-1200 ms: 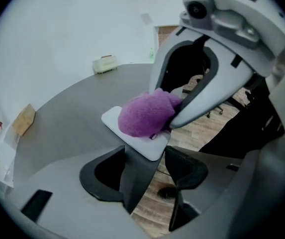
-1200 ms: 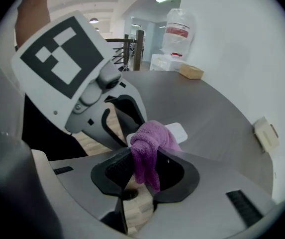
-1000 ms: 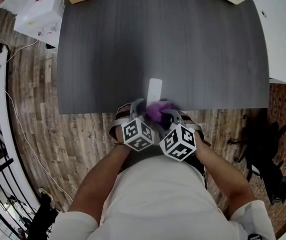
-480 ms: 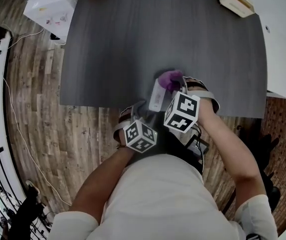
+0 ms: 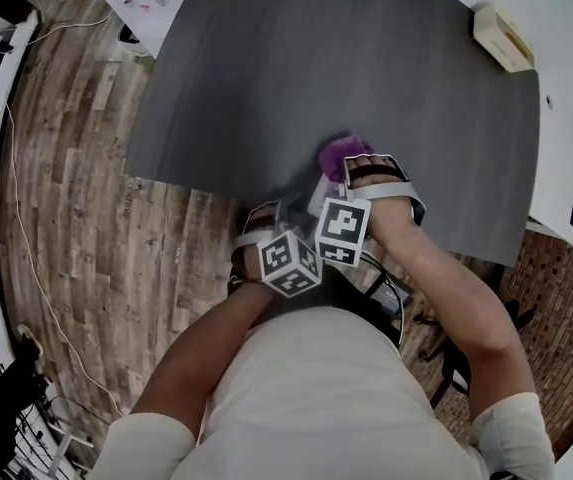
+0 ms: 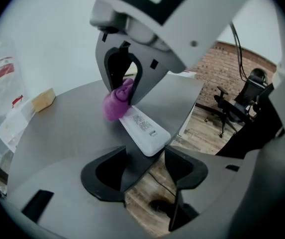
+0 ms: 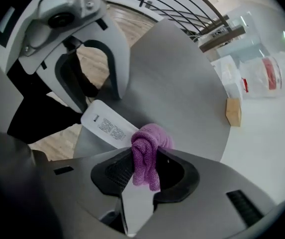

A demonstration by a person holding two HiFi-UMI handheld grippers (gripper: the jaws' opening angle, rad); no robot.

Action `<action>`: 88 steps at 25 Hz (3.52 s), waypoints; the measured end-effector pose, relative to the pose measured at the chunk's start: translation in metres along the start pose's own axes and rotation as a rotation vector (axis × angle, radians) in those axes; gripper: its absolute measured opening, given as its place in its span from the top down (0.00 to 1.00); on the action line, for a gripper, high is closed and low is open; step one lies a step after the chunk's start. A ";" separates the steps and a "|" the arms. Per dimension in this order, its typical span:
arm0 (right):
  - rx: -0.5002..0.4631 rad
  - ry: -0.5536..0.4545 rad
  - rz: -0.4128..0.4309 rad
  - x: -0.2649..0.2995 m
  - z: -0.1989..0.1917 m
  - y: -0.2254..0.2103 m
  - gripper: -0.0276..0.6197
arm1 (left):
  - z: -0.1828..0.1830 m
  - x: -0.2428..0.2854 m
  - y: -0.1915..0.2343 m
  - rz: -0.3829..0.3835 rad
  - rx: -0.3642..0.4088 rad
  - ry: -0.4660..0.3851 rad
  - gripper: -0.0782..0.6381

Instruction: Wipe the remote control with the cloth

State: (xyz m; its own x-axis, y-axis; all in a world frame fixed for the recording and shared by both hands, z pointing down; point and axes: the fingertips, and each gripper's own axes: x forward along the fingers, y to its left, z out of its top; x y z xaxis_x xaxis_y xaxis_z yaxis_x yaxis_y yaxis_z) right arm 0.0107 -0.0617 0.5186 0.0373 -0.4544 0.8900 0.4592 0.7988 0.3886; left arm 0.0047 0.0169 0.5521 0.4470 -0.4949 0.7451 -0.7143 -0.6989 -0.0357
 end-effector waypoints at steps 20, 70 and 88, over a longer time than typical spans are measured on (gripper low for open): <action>0.867 -0.530 0.568 -0.061 0.052 0.077 0.77 | -0.007 -0.002 0.002 0.000 -0.012 0.032 0.54; 1.442 -0.481 0.583 -0.025 -0.011 0.097 0.77 | 0.020 0.009 -0.016 -0.025 0.142 0.032 0.46; 1.668 -0.664 0.483 -0.053 0.015 0.043 0.77 | 0.008 -0.008 -0.013 -0.457 0.228 -0.085 0.46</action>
State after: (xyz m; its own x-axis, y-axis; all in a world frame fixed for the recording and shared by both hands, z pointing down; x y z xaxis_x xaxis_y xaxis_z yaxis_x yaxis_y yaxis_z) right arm 0.0157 0.0029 0.4919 -0.6158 -0.2176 0.7572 -0.7379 0.4963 -0.4575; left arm 0.0146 0.0256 0.5415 0.7351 -0.1469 0.6619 -0.3048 -0.9436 0.1291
